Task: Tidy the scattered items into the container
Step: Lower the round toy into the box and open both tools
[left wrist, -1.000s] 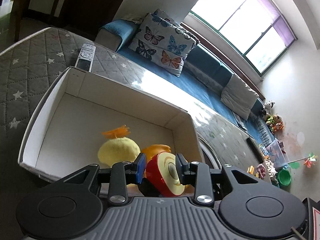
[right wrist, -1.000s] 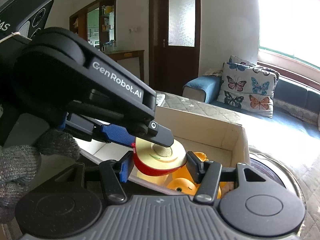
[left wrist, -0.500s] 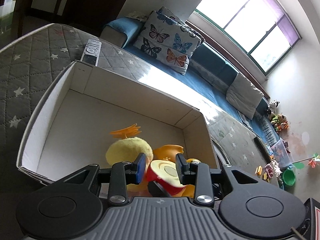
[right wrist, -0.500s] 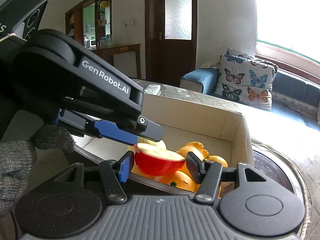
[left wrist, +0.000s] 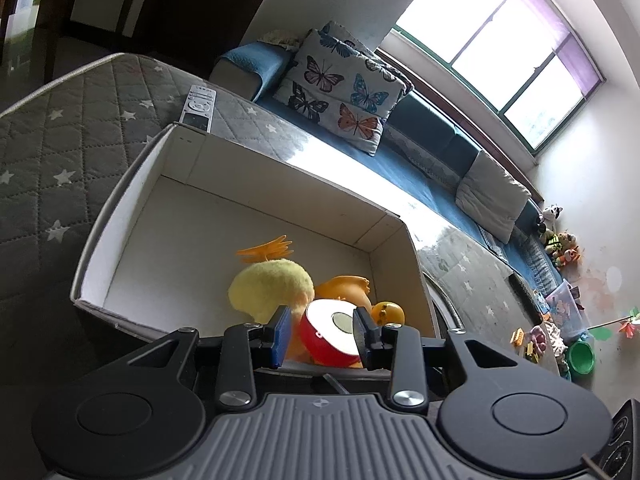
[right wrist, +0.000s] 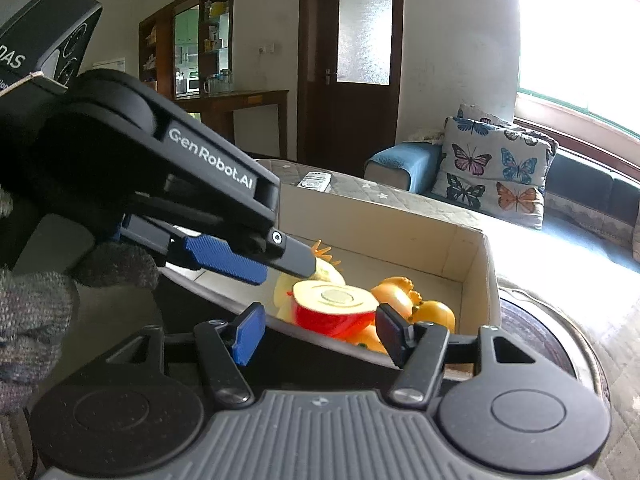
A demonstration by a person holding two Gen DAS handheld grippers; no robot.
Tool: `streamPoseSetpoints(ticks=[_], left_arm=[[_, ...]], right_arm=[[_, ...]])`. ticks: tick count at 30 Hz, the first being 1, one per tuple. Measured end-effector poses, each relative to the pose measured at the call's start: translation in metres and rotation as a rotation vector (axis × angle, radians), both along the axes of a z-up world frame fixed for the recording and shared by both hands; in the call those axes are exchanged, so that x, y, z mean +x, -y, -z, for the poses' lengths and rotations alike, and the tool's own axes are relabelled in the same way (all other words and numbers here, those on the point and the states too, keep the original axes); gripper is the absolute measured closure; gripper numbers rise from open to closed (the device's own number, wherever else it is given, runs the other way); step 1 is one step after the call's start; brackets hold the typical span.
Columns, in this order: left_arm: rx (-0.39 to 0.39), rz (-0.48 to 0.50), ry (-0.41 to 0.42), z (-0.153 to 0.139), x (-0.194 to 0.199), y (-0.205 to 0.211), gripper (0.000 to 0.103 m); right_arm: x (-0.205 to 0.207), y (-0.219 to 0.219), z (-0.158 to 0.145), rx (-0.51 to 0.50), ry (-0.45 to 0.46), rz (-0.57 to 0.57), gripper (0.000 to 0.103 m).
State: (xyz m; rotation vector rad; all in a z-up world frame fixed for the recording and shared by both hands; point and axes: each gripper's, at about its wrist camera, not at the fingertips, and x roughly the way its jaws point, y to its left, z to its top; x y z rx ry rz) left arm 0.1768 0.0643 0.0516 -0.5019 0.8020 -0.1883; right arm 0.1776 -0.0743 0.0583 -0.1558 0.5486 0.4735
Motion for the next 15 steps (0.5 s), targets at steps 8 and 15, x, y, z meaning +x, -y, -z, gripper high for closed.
streamPoseSetpoints(ticks=[8,15], left_arm=[[0.022,-0.006,0.012,-0.003,-0.023,0.0,0.066],[0.033,-0.016,0.015,-0.001,-0.043,-0.003,0.066]], right_arm=[[-0.022,0.006,-0.001,0.022,-0.019,0.019,0.02],[-0.03,0.015,0.002,0.051,-0.046,0.043,0.016]])
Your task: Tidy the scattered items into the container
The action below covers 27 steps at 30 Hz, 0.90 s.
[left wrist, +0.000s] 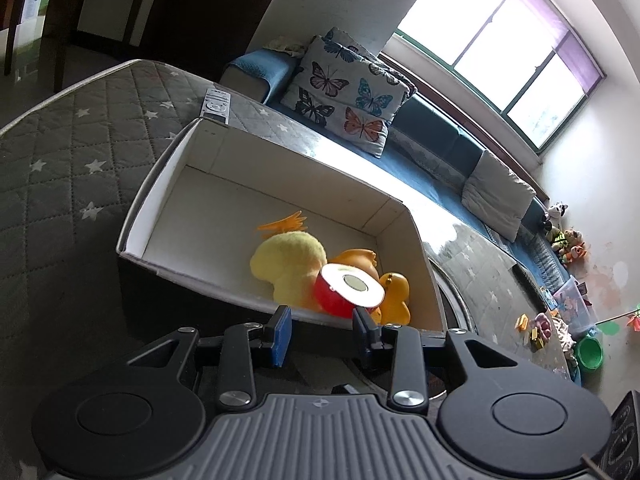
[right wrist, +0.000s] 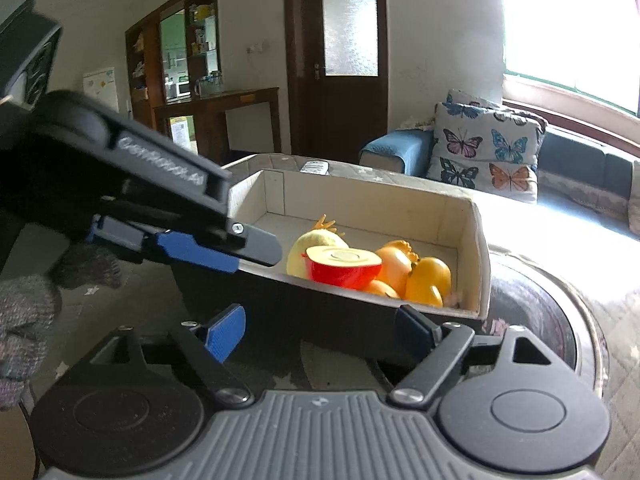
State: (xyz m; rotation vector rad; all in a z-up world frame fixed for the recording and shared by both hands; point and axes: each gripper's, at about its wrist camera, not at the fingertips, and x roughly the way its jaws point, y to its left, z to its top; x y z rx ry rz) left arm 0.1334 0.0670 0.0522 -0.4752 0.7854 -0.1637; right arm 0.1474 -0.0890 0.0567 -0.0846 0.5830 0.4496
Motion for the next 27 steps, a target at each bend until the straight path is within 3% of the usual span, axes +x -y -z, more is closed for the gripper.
streamPoseSetpoints(ticks=[2,10,27], left_arm=[[0.004,-0.003,0.005,0.0,-0.005,-0.001,0.066],[0.031,-0.006,0.012,0.004,-0.021,0.003,0.066],[0.125,-0.029,0.031,0.016,-0.039,0.008,0.067]], right_arm=[[-0.004,0.002,0.001,0.012,-0.009,0.007,0.008],[-0.017,0.006,0.002,0.015,-0.018,0.033,0.001],[-0.026,0.006,0.014,0.007,-0.06,0.063,0.0]])
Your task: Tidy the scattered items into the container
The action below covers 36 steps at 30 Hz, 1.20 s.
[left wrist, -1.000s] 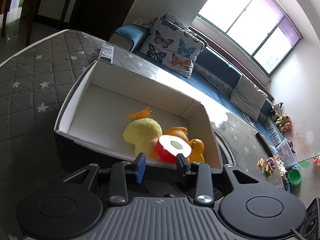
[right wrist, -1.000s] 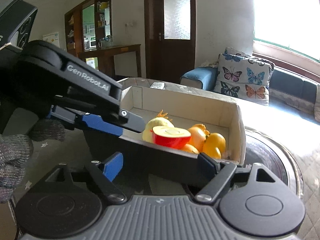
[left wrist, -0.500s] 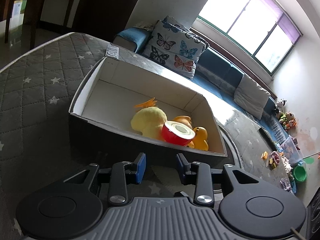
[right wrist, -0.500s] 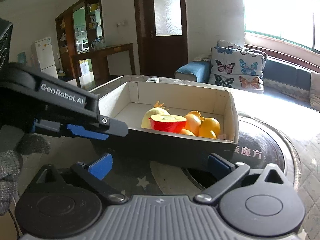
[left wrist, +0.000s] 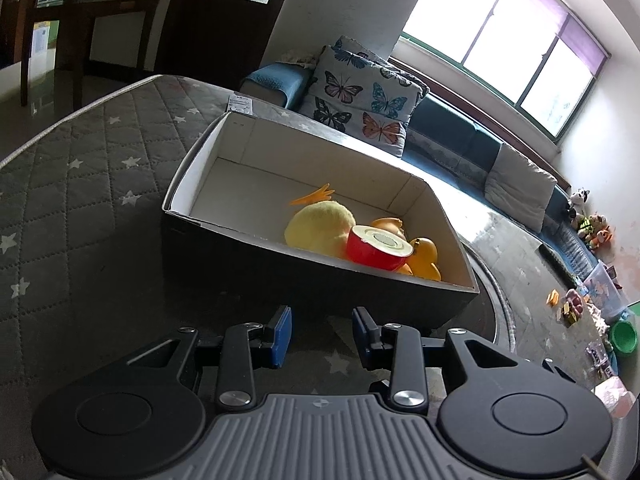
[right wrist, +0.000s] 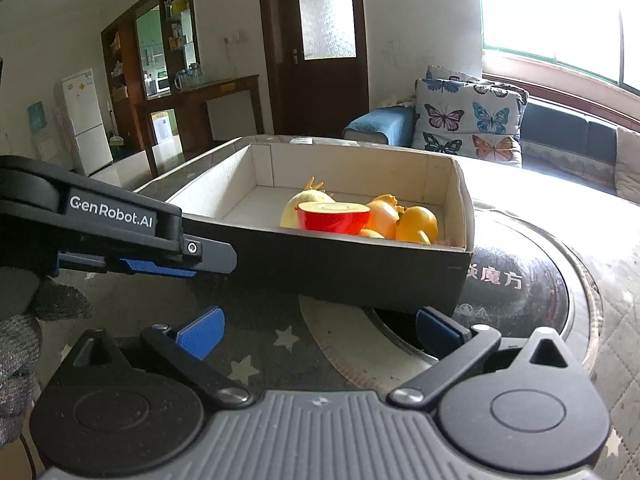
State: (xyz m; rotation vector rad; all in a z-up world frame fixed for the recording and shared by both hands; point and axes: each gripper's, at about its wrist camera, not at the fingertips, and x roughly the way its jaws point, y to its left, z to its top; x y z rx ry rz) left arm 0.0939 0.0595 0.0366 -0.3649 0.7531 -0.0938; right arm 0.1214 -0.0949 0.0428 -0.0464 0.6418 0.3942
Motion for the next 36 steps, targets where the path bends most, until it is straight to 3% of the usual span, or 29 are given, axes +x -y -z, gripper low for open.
streamPoseSetpoints(ticks=[18,36], left_arm=[[0.125,0.006,-0.023,0.004,-0.011,0.016,0.066],[0.171,-0.004,-0.058,0.013,-0.015,0.022,0.066]], right_arm=[[-0.01,0.003,0.008,-0.004,-0.031,0.033,0.0],[-0.016,0.003,0.013,0.006,-0.052,0.05,0.0]])
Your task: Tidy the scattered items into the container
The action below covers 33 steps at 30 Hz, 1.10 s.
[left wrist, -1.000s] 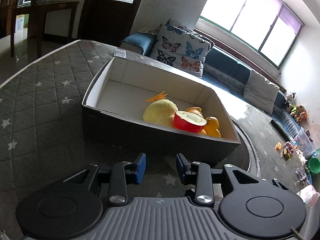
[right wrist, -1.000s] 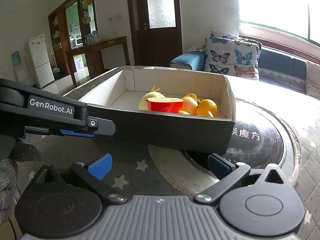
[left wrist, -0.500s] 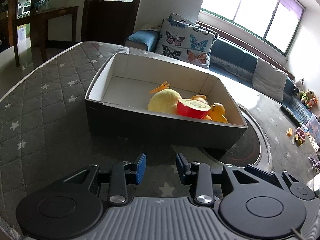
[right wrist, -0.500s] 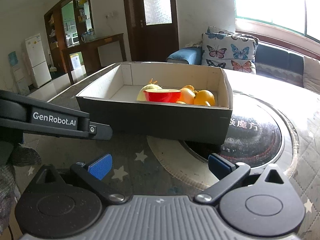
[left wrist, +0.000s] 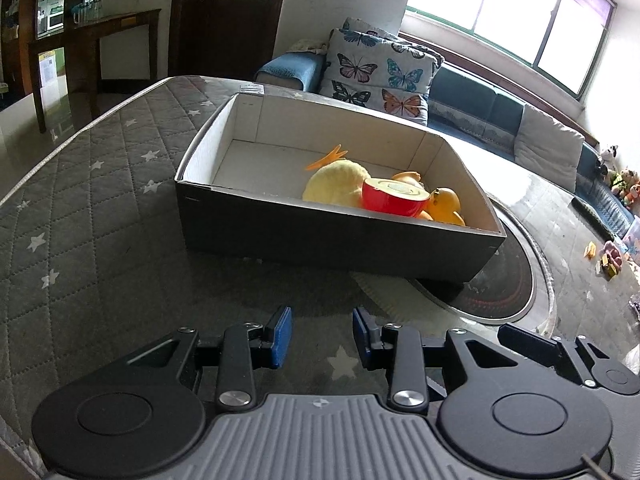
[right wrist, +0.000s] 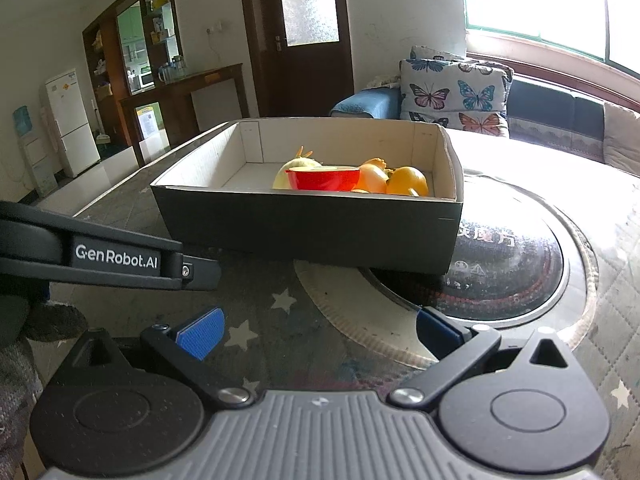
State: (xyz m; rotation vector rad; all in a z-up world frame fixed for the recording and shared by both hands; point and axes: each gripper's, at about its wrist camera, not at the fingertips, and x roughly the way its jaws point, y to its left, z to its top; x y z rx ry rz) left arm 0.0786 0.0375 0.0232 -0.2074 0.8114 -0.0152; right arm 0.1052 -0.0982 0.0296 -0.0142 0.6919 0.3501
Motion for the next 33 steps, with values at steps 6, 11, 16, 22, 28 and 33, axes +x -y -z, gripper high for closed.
streamPoseSetpoints(ticks=[6,11,16,22,28,33], left_arm=[[0.022,-0.002,-0.003,0.0017,-0.0015,0.003,0.066],[0.037,-0.002,-0.006,0.0009,-0.0023,0.003,0.066],[0.041,0.001,-0.017,0.0019,-0.0025,0.0042,0.067],[0.056,0.004,-0.013,0.0023,-0.0045,0.0059,0.067],[0.089,-0.004,-0.013,0.0038,-0.0057,0.0074,0.067],[0.101,0.0,-0.011,0.005,-0.0059,0.0082,0.067]], right_arm=[[0.0004,-0.0009,0.0011,0.003,-0.009,0.01,0.0],[-0.001,-0.0001,0.0013,0.011,-0.015,0.013,0.0],[-0.0016,-0.0007,0.001,0.011,-0.014,0.012,0.0],[-0.0027,-0.0019,0.0023,0.013,-0.02,0.014,0.0],[-0.0035,-0.0033,0.0024,0.015,-0.026,0.012,0.0],[-0.0031,-0.0021,0.0051,0.017,-0.034,0.015,0.0]])
